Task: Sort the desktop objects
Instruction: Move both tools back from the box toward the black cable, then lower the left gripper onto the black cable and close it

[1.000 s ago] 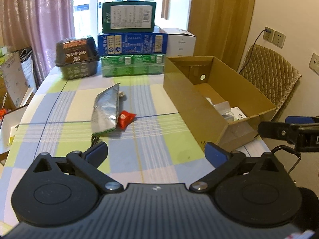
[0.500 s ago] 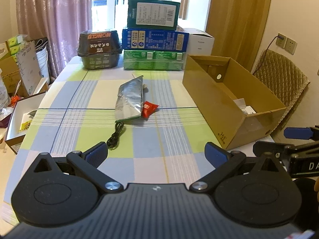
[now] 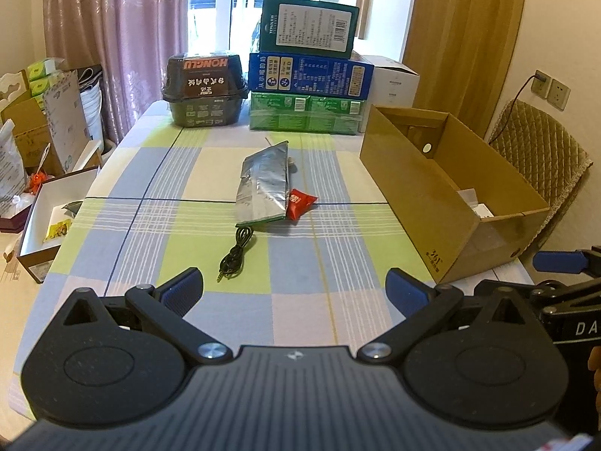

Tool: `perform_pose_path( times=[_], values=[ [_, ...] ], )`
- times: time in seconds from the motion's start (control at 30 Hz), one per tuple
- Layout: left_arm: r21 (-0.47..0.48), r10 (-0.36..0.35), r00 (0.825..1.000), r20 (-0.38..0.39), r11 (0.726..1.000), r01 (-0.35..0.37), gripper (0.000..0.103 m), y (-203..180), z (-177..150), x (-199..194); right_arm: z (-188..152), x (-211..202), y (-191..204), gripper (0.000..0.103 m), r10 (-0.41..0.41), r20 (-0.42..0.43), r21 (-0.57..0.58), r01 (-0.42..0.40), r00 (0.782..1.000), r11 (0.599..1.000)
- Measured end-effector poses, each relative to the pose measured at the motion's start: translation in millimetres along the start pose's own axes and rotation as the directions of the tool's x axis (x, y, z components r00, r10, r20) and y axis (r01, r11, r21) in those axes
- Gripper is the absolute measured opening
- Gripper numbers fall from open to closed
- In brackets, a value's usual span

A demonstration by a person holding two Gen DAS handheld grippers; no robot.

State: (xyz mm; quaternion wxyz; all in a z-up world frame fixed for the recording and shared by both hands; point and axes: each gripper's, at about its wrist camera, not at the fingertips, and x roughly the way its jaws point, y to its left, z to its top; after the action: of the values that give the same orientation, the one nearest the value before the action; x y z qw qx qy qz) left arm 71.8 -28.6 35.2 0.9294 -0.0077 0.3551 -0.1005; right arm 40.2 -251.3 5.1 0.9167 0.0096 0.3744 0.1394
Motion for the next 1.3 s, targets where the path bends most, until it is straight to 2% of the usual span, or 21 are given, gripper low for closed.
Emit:
perform_pose_path(
  times=[0.23, 0.53, 0.67, 0.77, 0.83, 0.9, 1.2, 1.27, 1.3],
  values=[
    [-0.013, 0.013, 1.0, -0.005, 1.0, -0.013, 0.102, 15.2, 0.7, 6.9, -1.8, 9.8, 0.3, 0.101, 0.02, -0.013, 0.006, -0.02, 1.0, 1.0],
    [-0.002, 0.044, 0.999, -0.013, 0.999, -0.044, 0.101, 48.4, 9.9, 33.8, -0.5, 44.1, 10.5, 0.101, 0.067, -0.032, -0.023, -0.068, 0.997, 0.997],
    [0.049, 0.051, 0.997, -0.05, 0.998, -0.048, 0.093, 59.8, 15.2, 60.4, 2.7, 66.8, 14.9, 0.101, 0.086, -0.013, -0.061, -0.086, 0.996, 0.994],
    [0.089, 0.046, 0.996, -0.071, 0.995, -0.04, 0.092, 64.0, 16.8, 82.2, 6.3, 88.8, 16.0, 0.101, 0.098, -0.001, -0.074, -0.097, 0.995, 0.992],
    [0.104, 0.032, 0.995, -0.095, 0.994, -0.022, 0.087, 66.9, 17.9, 99.6, 10.0, 105.5, 16.7, 0.101, 0.106, 0.005, -0.092, -0.105, 0.994, 0.99],
    [0.115, 0.021, 0.992, -0.124, 0.993, -0.007, 0.076, 69.8, 18.8, 118.9, 13.9, 121.9, 16.7, 0.101, 0.111, 0.007, -0.113, -0.11, 0.994, 0.987],
    [0.165, 0.004, 0.982, -0.186, 0.986, 0.028, 0.066, 75.5, 17.3, 183.0, 29.1, 180.5, 10.1, 0.1, 0.118, 0.011, -0.174, -0.114, 0.993, 0.978],
    [0.161, -0.01, 0.981, -0.195, 0.986, 0.042, 0.061, 75.8, 18.5, 191.1, 31.3, 192.7, 7.9, 0.098, 0.124, 0.011, -0.178, -0.12, 0.992, 0.977],
    [0.165, -0.015, 0.98, -0.199, 0.985, 0.048, 0.058, 75.2, 19.2, 195.2, 31.8, 199.2, 7.2, 0.094, 0.128, 0.004, -0.183, -0.125, 0.992, 0.975]
  ],
)
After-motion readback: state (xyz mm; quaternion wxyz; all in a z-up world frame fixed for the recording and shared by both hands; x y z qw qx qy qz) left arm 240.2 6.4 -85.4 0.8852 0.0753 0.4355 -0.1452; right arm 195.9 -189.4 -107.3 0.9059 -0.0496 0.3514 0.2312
